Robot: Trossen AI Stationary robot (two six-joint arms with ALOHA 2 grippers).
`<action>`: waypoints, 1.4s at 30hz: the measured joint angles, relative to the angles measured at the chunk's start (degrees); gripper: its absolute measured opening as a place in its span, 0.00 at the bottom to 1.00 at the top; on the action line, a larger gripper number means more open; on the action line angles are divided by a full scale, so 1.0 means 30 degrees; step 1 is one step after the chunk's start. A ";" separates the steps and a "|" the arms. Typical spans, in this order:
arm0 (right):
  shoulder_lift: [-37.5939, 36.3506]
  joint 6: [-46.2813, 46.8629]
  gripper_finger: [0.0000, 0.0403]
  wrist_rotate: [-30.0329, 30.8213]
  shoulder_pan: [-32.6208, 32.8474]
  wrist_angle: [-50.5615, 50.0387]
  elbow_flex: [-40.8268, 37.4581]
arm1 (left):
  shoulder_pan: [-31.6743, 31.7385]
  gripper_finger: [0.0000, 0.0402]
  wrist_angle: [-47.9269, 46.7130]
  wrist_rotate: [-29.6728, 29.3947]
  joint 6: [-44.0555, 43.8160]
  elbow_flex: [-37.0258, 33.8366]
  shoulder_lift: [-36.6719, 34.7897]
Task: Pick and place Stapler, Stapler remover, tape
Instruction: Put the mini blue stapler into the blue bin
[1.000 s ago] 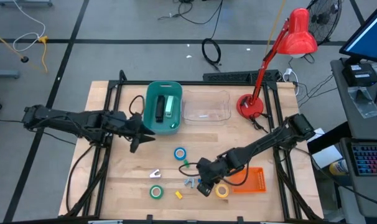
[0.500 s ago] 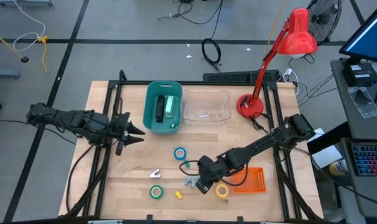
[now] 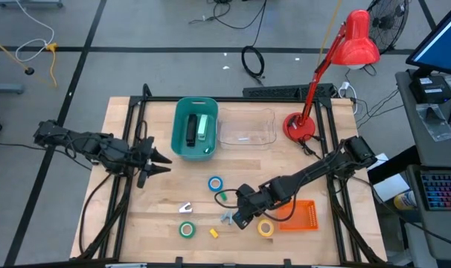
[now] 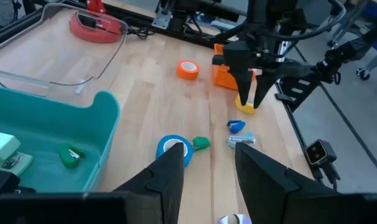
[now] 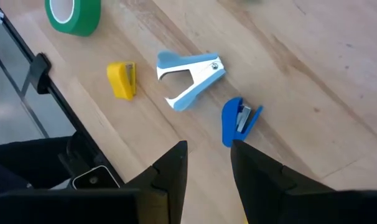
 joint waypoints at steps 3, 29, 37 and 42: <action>0.0000 0.0256 0.29 0.0001 -0.0020 -0.0179 -0.0007 | -0.0083 0.36 0.0000 0.0002 -0.0126 0.0000 0.0000; -0.0022 -0.1820 0.60 0.0025 -0.0193 0.3785 -0.0015 | -0.1670 0.36 0.1080 -0.1477 0.0769 -0.1754 -0.1407; -0.0022 -0.0627 0.59 0.0738 0.0475 0.1961 -0.0022 | -0.1668 0.36 0.0930 -0.1473 0.0593 -0.3098 -0.3780; -0.0022 0.0721 0.59 0.1696 0.0949 0.0577 -0.0029 | -0.1668 0.36 0.0157 -0.1479 0.0587 -0.3162 -0.4894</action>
